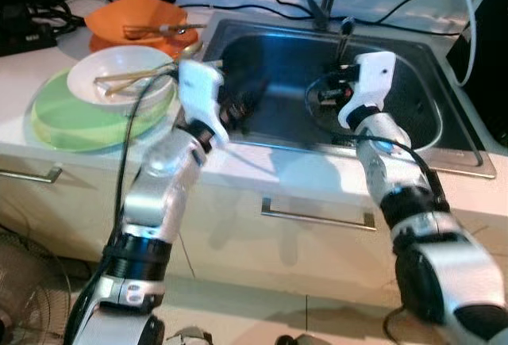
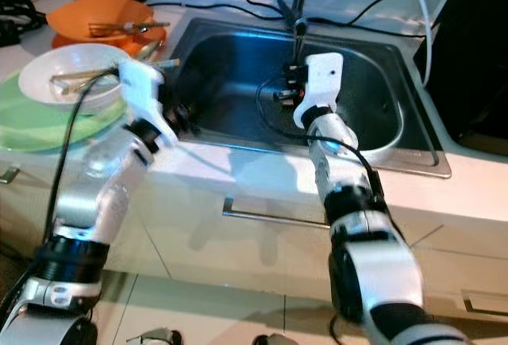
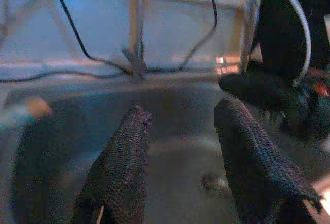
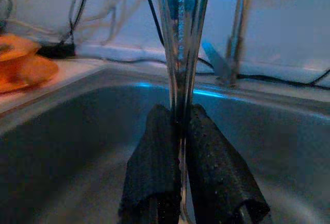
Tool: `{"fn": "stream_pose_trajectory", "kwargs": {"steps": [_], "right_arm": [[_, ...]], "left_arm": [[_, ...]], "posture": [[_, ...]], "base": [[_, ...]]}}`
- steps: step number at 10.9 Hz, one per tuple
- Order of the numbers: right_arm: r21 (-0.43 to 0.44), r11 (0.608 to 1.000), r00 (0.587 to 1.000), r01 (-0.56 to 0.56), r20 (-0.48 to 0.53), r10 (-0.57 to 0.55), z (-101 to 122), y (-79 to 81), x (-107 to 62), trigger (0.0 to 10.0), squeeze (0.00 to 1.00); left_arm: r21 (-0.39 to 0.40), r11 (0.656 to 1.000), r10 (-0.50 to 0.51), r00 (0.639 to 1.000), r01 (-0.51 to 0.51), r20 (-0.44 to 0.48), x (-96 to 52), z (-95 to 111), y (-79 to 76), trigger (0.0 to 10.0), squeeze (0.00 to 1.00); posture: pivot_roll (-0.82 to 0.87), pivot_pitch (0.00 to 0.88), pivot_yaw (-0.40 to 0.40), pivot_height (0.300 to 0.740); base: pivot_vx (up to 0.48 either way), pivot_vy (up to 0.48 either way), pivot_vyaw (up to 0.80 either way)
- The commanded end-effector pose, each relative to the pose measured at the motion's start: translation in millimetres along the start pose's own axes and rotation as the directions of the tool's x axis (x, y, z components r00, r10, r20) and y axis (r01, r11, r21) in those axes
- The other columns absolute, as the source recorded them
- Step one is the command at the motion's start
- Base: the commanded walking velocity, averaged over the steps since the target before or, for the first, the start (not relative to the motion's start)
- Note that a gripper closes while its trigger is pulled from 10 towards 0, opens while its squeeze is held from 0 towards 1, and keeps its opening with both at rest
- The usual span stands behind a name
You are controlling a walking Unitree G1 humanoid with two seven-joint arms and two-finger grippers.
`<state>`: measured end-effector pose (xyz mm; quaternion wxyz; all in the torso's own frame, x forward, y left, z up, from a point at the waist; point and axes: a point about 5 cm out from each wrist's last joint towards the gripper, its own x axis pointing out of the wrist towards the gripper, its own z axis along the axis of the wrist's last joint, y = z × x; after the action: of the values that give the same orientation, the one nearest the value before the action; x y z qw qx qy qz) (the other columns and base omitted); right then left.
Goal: Kitchen organization
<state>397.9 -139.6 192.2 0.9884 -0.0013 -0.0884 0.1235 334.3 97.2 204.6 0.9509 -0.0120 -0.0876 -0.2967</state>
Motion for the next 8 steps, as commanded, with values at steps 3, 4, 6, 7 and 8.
{"fn": "stream_pose_trajectory", "kwargs": {"steps": [3,4,6,7,8], "right_arm": [[-0.044,0.999,0.995,0.018,-0.098,-0.022,-11,-1.5,3.5,10.0,0.00],[-0.055,0.998,0.989,0.015,-0.146,-0.023,-20,2.1,1.1,10.0,0.00],[-0.034,0.999,0.974,0.039,-0.223,-0.046,-36,3.5,-4.2,10.0,0.00],[-0.031,0.999,0.970,0.044,-0.239,-0.050,-39,3.6,-5.6,10.0,0.00],[-0.030,0.998,0.968,0.047,-0.244,-0.053,-40,3.4,-6.0,10.0,0.00]], "left_arm": [[-0.008,1.000,0.013,0.991,-0.014,-0.133,-7.8,-28,-8.0,10.0,0.00],[0.012,0.999,0.054,0.980,-0.053,-0.193,-9.5,-35,-5.0,10.0,0.00],[0.028,0.997,0.078,0.966,-0.073,-0.248,-13.4,-48,-4.3,10.0,0.00],[0.021,0.998,0.068,0.963,-0.065,-0.259,-13.2,-48,-7.5,10.0,0.00],[0.020,0.998,0.064,0.961,-0.061,-0.270,-13.2,-49,-8.7,10.0,0.00]], "posture": [[0.10,0.075,-0.062,0.740],[0.11,0.076,-0.064,0.740],[0.11,0.075,-0.064,0.740],[0.11,0.071,-0.065,0.740],[0.11,0.066,-0.066,0.740]], "base": [[0.000,0.000,0.00],[0.000,0.000,0.00],[0.000,0.000,0.00],[0.000,0.000,0.00],[0.000,0.000,0.00]]}}
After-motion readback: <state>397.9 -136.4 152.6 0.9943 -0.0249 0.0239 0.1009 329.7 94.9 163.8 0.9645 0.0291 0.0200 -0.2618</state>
